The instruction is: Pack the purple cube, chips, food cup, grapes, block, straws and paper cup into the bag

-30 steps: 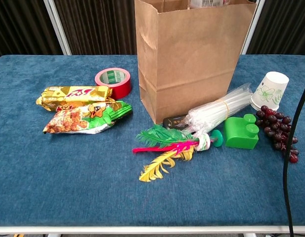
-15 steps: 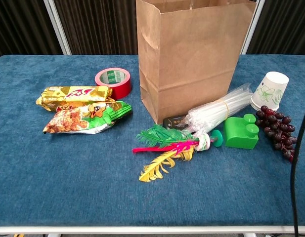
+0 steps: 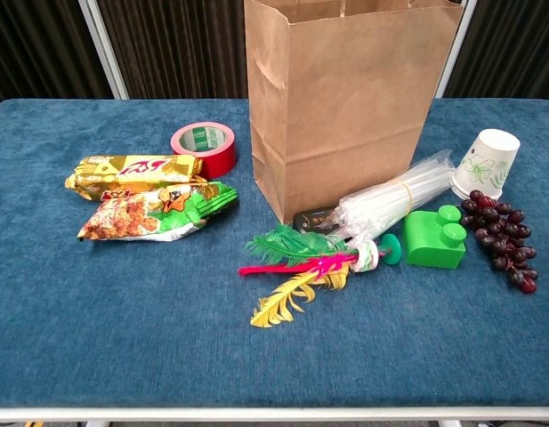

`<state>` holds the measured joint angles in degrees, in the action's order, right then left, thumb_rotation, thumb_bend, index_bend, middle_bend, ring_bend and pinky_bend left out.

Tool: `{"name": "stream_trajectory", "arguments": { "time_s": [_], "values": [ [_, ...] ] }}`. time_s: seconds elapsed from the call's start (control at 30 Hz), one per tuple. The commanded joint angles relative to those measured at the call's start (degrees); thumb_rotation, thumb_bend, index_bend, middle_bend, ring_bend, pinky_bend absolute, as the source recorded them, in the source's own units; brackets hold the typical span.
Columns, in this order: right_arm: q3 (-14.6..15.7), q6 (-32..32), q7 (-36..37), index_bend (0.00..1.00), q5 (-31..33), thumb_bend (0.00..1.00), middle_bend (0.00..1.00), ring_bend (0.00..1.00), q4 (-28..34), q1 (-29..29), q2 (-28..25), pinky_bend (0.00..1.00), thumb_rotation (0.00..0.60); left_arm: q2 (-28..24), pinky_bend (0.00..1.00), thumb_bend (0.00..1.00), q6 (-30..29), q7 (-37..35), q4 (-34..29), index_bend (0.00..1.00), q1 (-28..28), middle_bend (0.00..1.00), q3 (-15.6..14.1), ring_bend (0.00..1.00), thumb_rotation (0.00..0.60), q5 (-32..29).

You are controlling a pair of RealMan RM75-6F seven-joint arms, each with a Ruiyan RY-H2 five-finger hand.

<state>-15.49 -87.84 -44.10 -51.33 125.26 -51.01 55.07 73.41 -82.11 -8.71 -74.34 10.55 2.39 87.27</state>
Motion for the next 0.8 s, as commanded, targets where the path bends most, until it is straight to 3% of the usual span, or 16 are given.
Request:
{"name": "stream_trajectory", "arguments": {
  "time_s": [0.03,0.2,0.33,0.57,0.8],
  "values": [
    [7.6,3.1,6.1,0.25,-6.5,0.0,0.29,0.79,2.3,8.0,-5.4,0.84,0.6,-0.2,0.2,0.08,-0.3,0.2,-0.7,0.11,0.0,0.09,0.0,0.04,0.6,0.2],
    [13.6,7.2,9.3,0.28,-9.4,0.0,0.31,0.79,0.0,13.5,-6.9,0.84,0.6,-0.2,0.2,0.08,-0.6,0.2,-1.6,0.11,-0.1,0.09,-0.2,0.03,0.6,0.5],
    [17.7,13.7,9.1,0.29,-9.9,0.0,0.32,0.79,-6.2,15.3,-3.9,0.84,0.6,-0.1,0.2,0.08,-0.4,0.9,-2.0,0.11,0.0,0.09,-0.4,0.04,0.6,0.7],
    [19.6,28.0,8.0,0.29,-7.0,0.0,0.26,0.79,-18.7,12.4,4.8,0.84,0.6,0.0,0.2,0.08,-0.3,2.0,-2.3,0.11,0.0,0.09,-0.4,0.03,0.6,0.5],
    [20.3,33.5,4.2,0.28,-3.4,0.0,0.24,0.79,-25.9,10.7,12.4,0.84,0.6,0.3,0.2,0.08,0.1,1.8,-1.7,0.11,-0.3,0.09,-0.4,0.04,0.6,-0.4]
  ]
}}
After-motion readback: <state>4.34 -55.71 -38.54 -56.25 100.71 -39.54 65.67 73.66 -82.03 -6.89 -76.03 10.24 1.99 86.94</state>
